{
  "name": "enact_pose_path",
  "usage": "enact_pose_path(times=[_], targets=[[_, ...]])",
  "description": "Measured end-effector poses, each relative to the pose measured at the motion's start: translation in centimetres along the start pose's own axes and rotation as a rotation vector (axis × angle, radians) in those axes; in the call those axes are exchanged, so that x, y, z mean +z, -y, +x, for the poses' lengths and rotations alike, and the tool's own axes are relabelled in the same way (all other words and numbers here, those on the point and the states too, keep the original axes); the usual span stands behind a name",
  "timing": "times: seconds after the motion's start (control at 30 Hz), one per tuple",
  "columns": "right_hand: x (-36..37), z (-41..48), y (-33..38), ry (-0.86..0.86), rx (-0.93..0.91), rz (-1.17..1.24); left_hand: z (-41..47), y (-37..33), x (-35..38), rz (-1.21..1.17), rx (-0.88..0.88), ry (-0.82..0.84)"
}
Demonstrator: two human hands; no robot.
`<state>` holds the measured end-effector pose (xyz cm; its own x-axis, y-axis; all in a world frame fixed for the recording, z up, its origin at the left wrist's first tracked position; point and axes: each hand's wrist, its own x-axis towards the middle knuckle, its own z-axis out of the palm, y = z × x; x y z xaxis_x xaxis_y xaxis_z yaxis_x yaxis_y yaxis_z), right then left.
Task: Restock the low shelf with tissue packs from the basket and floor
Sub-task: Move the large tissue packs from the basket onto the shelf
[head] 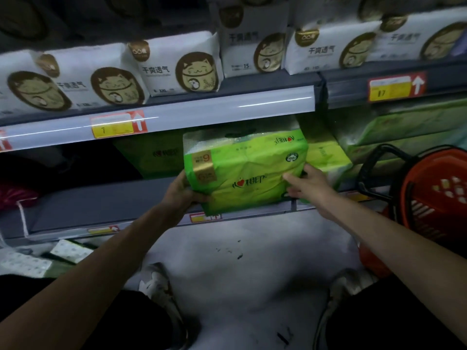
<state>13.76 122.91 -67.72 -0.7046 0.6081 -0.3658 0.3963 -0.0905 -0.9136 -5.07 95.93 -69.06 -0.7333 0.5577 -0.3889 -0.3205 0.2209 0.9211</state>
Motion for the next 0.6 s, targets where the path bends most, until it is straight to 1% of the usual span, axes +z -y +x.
enact_pose_path(times=[0.07,0.1,0.17,0.23,0.33,0.43,0.5,0.6], targets=[[0.5,1.2,0.3,-0.048,0.044,0.103,1.4,0.0,1.1,0.017,0.054,-0.028],[0.9,1.5,0.3,-0.05,0.085,0.152,1.9,0.0,1.7,0.064,0.079,-0.039],[1.4,2.0,-0.3,-0.021,0.209,0.243,2.8,0.3,3.0,0.188,0.104,-0.057],[1.8,2.1,-0.8,0.001,0.308,0.256,3.8,1.6,3.4,0.241,0.087,-0.059],[2.0,2.1,-1.0,-0.02,0.323,0.198,4.6,3.2,3.4,0.171,0.028,-0.053],[2.4,1.5,-0.4,-0.059,0.323,0.171,3.9,3.2,4.1,0.106,-0.026,-0.116],[2.7,1.2,-0.2,-0.118,0.322,0.157,2.9,3.1,5.1,0.075,-0.044,-0.171],[3.4,0.8,-0.1,-0.185,0.352,0.153,1.8,4.3,5.9,0.009,-0.048,-0.181]])
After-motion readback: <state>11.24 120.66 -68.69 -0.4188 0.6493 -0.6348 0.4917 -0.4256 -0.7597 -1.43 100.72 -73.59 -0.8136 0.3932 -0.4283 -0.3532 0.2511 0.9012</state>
